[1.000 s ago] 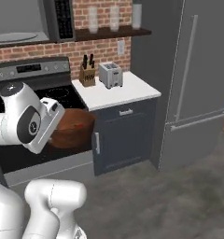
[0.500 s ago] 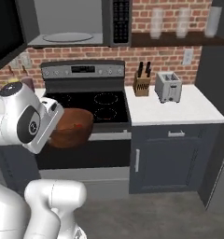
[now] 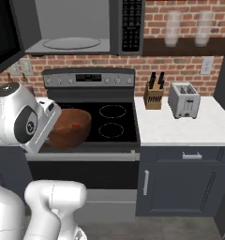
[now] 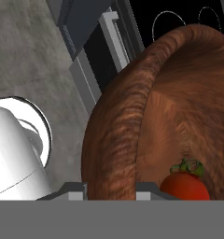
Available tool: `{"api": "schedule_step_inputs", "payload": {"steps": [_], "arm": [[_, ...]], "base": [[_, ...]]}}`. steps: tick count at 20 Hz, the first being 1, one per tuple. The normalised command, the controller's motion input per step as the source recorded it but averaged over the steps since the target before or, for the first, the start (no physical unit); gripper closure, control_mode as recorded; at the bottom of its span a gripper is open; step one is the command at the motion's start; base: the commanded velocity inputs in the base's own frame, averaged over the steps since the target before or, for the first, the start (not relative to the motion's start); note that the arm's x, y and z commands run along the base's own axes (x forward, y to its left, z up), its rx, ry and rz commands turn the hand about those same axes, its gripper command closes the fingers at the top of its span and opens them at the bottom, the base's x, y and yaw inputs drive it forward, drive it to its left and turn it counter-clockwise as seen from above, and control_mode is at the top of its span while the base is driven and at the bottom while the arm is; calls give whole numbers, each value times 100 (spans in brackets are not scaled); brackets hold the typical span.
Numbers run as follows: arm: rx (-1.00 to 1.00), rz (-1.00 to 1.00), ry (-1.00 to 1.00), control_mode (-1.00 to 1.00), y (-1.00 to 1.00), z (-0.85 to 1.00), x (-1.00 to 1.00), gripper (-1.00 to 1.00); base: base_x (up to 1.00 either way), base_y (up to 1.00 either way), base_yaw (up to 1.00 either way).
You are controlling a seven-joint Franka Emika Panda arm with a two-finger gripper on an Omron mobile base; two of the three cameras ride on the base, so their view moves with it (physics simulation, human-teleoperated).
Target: Pick the tomato from the sink and place it in the bowl. Then pick the bowl and place it in the microwave. Then close the microwave door and press the start button.
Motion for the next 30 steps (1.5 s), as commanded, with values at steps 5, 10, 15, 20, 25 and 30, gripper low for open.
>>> {"api": "schedule_step_inputs", "payload": {"steps": [5, 10, 15, 20, 25, 30], "arm": [[0, 0, 0, 100, 0, 0, 0, 100], [0, 0, 0, 100, 0, 0, 0, 100], [0, 0, 0, 100, 0, 0, 0, 100], [0, 0, 0, 100, 0, 0, 0, 100], [0, 0, 0, 100, 0, 0, 0, 100], [0, 0, 0, 100, 0, 0, 0, 100]], "base": [[76, 4, 1], [46, 0, 11], [13, -12, 19], [0, -33, 4], [-2, -30, 0], [11, -8, 0]]}}
